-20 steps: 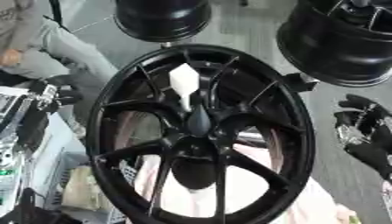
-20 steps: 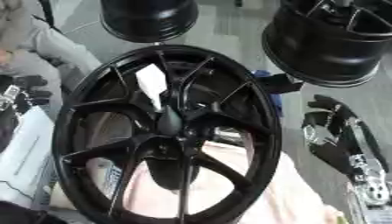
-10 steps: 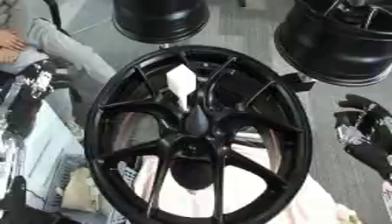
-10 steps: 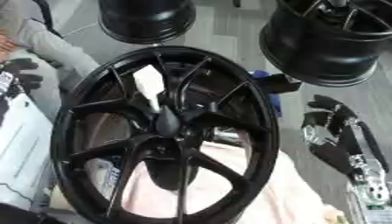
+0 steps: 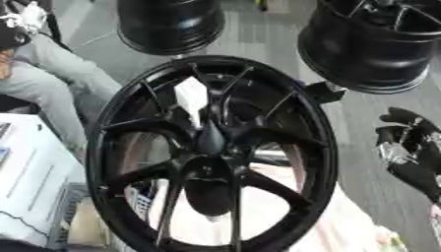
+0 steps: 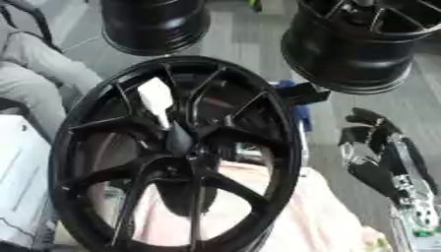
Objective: Pull the pin out of the wheel hub.
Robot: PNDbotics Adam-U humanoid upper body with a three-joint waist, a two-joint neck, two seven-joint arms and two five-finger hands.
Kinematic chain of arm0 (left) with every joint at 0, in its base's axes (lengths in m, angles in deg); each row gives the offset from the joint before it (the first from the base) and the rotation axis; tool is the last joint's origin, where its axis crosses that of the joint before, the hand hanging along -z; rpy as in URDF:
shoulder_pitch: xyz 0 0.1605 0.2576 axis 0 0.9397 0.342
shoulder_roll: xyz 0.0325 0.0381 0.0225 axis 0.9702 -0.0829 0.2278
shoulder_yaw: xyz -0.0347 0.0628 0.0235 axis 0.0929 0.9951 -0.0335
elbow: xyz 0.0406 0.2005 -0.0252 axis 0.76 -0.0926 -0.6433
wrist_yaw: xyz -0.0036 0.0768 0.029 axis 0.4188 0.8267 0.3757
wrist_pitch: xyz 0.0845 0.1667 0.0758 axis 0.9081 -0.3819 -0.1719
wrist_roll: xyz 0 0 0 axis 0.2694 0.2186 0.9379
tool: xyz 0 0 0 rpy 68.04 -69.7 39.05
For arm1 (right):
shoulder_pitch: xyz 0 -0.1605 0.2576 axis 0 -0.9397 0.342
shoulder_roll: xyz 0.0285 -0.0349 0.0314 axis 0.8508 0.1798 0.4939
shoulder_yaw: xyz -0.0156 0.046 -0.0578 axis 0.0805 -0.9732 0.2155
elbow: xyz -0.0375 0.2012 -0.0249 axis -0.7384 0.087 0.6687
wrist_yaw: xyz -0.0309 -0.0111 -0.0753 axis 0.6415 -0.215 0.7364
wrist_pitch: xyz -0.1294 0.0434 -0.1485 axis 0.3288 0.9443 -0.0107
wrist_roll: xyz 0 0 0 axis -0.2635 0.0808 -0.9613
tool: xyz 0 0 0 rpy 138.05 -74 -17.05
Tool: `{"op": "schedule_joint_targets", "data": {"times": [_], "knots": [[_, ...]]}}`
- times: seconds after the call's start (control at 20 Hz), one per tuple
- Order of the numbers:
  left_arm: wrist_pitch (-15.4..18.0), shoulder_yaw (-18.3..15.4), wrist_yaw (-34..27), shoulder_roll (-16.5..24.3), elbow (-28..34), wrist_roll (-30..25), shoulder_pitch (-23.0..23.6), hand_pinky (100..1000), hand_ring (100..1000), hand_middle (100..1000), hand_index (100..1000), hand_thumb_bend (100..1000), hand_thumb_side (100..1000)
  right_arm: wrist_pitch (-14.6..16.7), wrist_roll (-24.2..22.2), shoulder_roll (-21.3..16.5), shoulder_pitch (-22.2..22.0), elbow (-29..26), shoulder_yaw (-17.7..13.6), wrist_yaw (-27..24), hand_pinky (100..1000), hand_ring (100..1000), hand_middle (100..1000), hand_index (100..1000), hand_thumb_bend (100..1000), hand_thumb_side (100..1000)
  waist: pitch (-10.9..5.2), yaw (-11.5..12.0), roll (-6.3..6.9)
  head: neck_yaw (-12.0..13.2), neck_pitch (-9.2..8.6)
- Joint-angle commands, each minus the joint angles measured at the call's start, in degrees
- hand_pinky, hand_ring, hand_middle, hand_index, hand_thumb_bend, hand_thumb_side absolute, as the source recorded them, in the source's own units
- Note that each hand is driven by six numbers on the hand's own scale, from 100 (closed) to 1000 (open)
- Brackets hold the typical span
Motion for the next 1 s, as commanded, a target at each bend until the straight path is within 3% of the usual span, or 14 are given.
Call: {"op": "schedule_joint_targets", "data": {"times": [0.05,0.3,0.5,0.7,1.0], "knots": [[8.36,7.55,1.76,6.31,-3.49,-5.34,-5.35,816,817,808,865,212,404,0.19,-0.48,-1.74,0.13,-0.44,0.22,0.28,752,718,740,847,100,135,-0.94,-0.41,0.53,0.32,0.28],[19.38,17.06,8.21,5.29,-8.19,-14.52,-13.49,829,841,827,876,340,351,0.26,-0.75,-2.36,-0.08,-0.3,0.35,0.3,752,718,741,847,100,135,-0.92,-1.11,1.22,0.01,0.28],[25.46,20.46,12.79,2.72,-11.43,-20.45,-16.7,835,845,829,876,411,283,0.25,-0.59,-2.59,-0.35,-0.21,0.18,0.31,752,718,740,847,100,134,-0.89,-1.34,1.37,-0.2,0.28],[26.84,23.05,14.07,0.12,-11.61,-25.24,-18.61,836,842,824,870,452,167,0.29,-0.67,-2.56,-0.38,-0.18,0.3,0.24,752,718,740,847,100,134,-0.92,-1.34,1.34,-0.48,0.28],[26.93,27.38,15.38,-2.4,-9.34,-26.28,-20.4,836,841,819,870,484,140,0.28,-0.81,-2.66,-0.45,-0.1,0.38,0.22,752,718,741,847,100,133,-1.06,-1.43,1.22,-0.85,0.28]]}}
